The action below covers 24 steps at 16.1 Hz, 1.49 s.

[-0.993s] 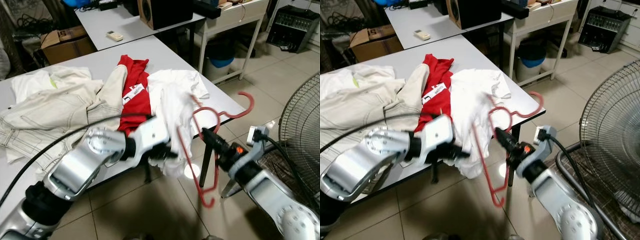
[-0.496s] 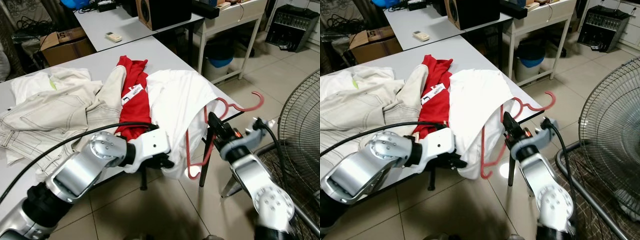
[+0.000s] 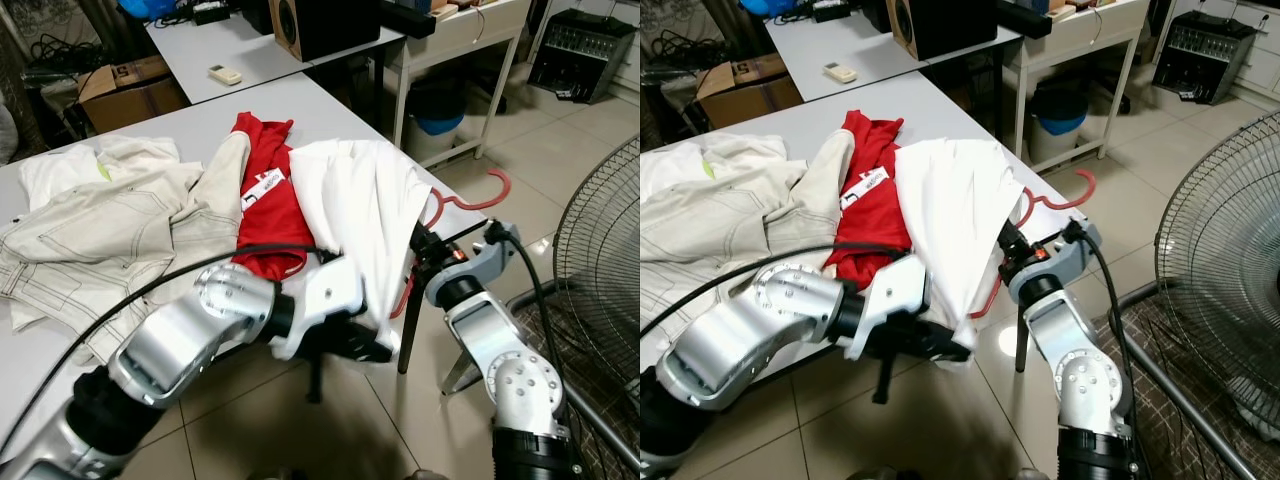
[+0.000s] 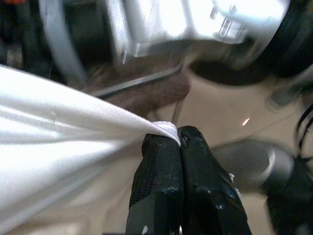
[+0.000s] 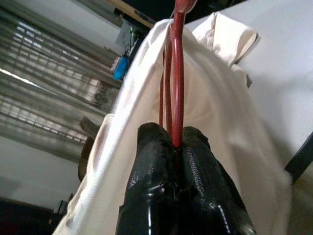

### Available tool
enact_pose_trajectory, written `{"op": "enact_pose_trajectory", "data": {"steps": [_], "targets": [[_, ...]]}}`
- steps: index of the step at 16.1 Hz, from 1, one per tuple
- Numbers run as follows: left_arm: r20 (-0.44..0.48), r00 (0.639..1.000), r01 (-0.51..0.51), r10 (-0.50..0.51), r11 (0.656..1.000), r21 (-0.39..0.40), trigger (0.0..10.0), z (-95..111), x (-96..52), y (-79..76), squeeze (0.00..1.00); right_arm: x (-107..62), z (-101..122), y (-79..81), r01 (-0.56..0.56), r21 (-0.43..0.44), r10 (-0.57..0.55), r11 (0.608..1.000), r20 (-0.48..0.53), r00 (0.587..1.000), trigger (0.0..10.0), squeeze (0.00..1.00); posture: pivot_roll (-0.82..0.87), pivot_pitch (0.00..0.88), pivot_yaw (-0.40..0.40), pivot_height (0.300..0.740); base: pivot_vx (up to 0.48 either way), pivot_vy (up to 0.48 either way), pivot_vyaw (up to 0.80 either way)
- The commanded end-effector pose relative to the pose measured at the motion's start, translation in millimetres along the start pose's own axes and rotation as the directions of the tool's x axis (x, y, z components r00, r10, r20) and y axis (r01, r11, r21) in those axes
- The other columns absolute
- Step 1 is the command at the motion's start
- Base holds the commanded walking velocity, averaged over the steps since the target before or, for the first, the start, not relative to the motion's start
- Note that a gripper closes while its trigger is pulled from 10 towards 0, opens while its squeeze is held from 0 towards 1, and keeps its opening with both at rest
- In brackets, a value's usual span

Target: Hang hanger

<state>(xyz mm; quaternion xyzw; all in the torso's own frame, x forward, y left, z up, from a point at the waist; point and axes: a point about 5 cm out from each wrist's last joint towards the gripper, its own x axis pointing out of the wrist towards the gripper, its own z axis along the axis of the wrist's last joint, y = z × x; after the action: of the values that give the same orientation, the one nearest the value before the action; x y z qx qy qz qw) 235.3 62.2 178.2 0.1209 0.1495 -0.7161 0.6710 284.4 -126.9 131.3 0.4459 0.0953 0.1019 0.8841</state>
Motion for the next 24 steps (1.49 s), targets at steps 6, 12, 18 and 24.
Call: {"op": "enact_pose_trajectory", "data": {"steps": [6,12,18,24], "targets": [[0.122,0.975,-0.185,0.183,0.983,-0.001,0.0,22,1.2,26.0,0.00,0.8,-4,17.8,-0.091,-0.030,0.091,0.995,-0.019,0.996,10.0,0.00,-0.06,0.028,0.137,0.740,0.000,0.000,0.00],[0.246,0.927,-0.252,0.285,0.955,-0.154,10.0,29,2.8,26.9,1.00,-31.8,1,20.0,-0.125,-0.065,0.124,0.990,-0.020,0.992,10.0,0.00,-0.08,0.020,0.149,0.740,0.000,0.000,0.00],[0.202,0.970,-0.096,0.135,0.977,-0.190,10.0,22,-2.6,0.6,1.00,-40.1,3,11.2,-0.101,0.001,0.101,0.995,0.016,0.995,10.0,0.00,-0.08,0.015,0.134,0.740,0.000,0.000,0.00],[0.217,0.971,-0.052,0.096,0.978,-0.201,10.0,23,-19.8,-7.2,1.00,-43.4,8,4.1,-0.092,0.003,0.092,0.996,0.035,0.995,10.0,0.00,-0.08,0.005,0.131,0.740,0.000,0.000,0.00]]}}
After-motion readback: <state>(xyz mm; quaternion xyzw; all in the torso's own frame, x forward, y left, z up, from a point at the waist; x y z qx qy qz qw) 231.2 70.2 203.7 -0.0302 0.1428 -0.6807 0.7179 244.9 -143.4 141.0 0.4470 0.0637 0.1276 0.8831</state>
